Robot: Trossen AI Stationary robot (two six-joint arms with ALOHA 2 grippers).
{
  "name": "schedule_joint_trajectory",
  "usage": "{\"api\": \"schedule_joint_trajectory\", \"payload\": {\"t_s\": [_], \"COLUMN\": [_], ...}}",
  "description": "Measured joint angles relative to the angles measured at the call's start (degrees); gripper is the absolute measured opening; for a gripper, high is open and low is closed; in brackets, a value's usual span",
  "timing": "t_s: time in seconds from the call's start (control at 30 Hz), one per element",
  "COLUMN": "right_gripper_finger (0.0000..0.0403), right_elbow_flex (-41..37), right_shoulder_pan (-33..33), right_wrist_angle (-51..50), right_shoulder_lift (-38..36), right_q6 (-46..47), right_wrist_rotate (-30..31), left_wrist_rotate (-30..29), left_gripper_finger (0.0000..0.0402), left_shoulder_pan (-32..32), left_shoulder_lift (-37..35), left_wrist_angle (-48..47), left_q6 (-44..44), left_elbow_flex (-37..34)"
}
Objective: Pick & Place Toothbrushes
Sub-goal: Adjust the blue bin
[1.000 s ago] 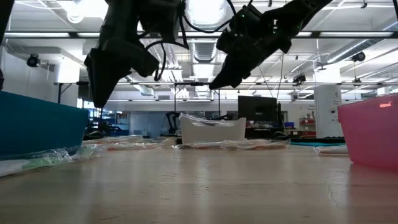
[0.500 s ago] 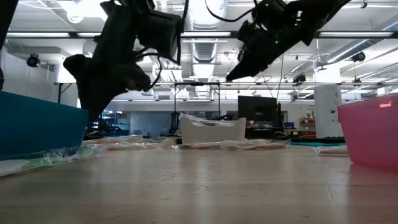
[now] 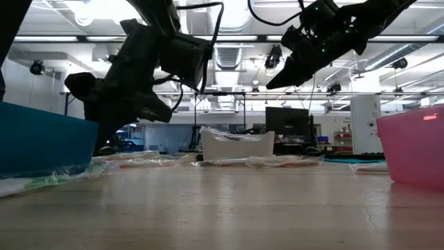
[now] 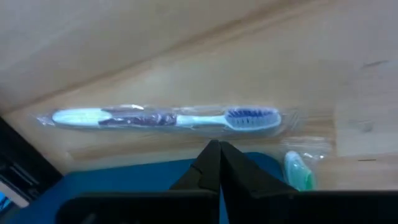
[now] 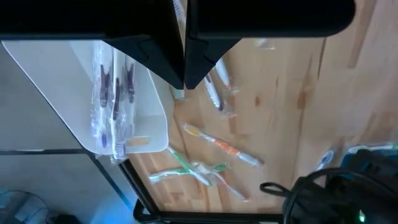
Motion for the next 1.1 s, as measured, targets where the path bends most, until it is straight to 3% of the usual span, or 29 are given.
{"api": "schedule_joint_trajectory", "payload": {"t_s": [0.3, 0.63, 0.93, 1.1], "right_gripper_finger": [0.0008, 0.0008, 0.0008, 0.0008], "right_elbow_flex": [-0.03, -0.08, -0.08, -0.40], "right_shoulder_pan": [-0.14, -0.12, -0.10, -0.10], "right_wrist_angle": [0.38, 0.36, 0.42, 0.53], "right_shoulder_lift": [0.00, 0.00, 0.02, 0.02], "right_q6": [-0.03, -0.20, -0.20, -0.35], "right_wrist_rotate": [-0.05, -0.18, -0.36, -0.44], "left_wrist_rotate": [2.29, 4.70, 2.01, -2.08], "left_gripper_finger": [0.0004, 0.0003, 0.0002, 0.0005], "left_shoulder_pan": [0.40, 1.63, 3.07, 3.24], "left_shoulder_lift": [3.38, 4.82, 4.88, 4.22], "left_wrist_angle": [2.27, 12.76, 19.60, 13.47], "left_q6": [3.03, 11.16, 20.27, 26.37], "left_elbow_flex": [0.07, 0.51, 8.02, 16.39]}}
